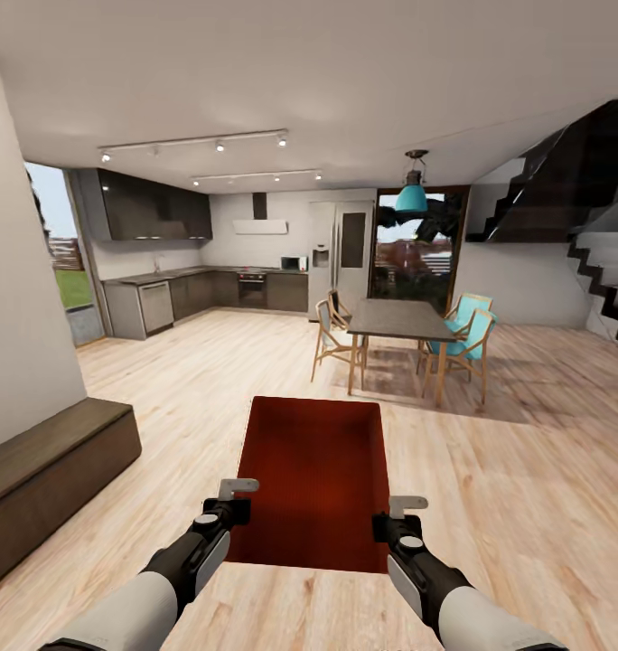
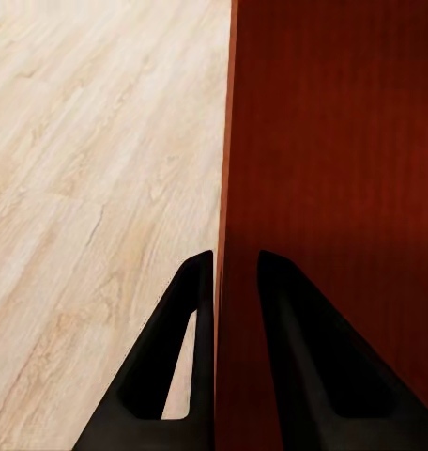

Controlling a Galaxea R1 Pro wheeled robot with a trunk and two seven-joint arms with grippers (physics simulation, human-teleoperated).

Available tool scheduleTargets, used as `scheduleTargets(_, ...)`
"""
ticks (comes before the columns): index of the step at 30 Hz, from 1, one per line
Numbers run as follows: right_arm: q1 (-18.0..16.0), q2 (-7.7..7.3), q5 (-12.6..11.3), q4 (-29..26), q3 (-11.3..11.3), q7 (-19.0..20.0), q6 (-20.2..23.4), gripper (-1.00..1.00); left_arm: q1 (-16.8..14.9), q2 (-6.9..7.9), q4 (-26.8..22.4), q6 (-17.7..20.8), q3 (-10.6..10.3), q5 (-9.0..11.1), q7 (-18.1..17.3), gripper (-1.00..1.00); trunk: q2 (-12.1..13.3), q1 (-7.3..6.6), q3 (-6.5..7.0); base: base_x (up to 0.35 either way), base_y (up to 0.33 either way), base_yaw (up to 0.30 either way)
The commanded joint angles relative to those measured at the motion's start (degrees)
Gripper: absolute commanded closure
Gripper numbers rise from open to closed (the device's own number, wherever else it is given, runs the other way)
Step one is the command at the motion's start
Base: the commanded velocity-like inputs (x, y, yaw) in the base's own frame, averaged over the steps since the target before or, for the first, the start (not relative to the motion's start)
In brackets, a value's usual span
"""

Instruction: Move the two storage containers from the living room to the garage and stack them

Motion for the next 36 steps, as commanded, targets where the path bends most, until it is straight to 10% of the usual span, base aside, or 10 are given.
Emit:
scheduleTargets(1, -0.03, 0.16, -1.24, 0.28, -0.26, -0.23, -0.26, 1.00, -0.02, -0.04, -0.31, -0.89, -0.21, -0.04, 0.81, 1.00, -0.06, 0.00, -0.08, 0.000, 0.000, -0.290)
scheduleTargets(36, -0.05, 0.16, -1.24, 0.28, -0.23, -0.23, -0.26, 1.00, -0.02, 0.11, -0.29, -0.89, -0.14, -0.09, 0.82, 1.00, -0.06, 0.00, -0.08, 0.036, 0.000, -0.218)
